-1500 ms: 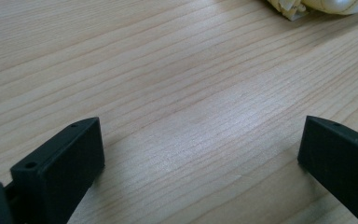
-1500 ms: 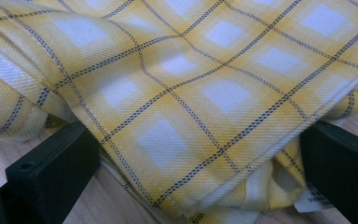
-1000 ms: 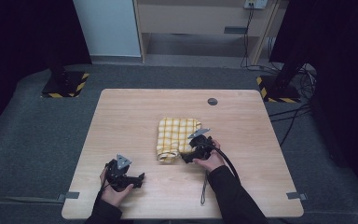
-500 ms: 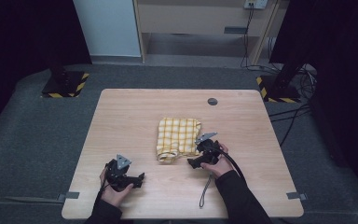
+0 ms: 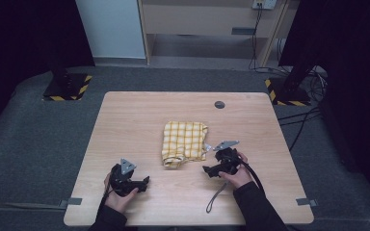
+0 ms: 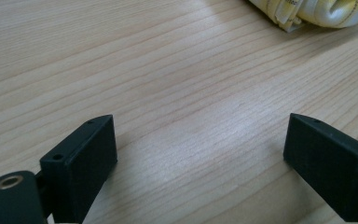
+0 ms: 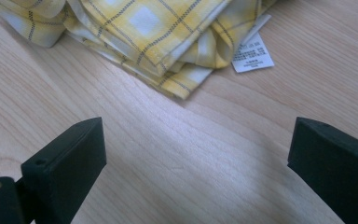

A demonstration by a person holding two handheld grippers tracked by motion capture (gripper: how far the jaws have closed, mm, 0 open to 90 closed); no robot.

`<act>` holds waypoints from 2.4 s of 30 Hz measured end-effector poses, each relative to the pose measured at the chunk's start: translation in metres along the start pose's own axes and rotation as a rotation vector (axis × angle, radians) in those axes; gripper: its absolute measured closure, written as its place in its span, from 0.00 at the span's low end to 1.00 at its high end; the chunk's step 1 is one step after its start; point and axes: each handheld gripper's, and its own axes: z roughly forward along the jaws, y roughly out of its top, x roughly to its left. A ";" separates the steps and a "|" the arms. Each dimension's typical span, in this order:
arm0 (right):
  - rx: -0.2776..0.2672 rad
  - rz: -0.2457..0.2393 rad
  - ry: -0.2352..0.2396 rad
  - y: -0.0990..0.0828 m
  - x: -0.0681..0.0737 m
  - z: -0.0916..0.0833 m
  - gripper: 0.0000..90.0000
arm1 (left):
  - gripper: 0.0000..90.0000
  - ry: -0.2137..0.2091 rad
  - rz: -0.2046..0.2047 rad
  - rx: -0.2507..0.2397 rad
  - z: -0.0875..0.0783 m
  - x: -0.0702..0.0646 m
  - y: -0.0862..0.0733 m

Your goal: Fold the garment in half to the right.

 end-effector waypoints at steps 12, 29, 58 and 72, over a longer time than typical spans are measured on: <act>0.004 0.032 -0.044 -0.020 -0.011 -0.012 0.05 | 0.10 -0.035 0.041 -0.005 0.004 -0.009 0.017; -0.011 0.055 -0.067 -0.025 -0.020 -0.020 0.04 | 0.13 -0.128 0.045 -0.022 0.012 -0.020 0.054; -0.002 0.063 -0.075 -0.028 -0.024 -0.020 0.04 | 0.14 -0.124 -0.065 -0.108 0.049 -0.036 0.109; -0.003 0.058 -0.085 -0.028 -0.024 -0.021 0.05 | 0.13 -0.113 -0.019 -0.011 0.073 -0.046 0.094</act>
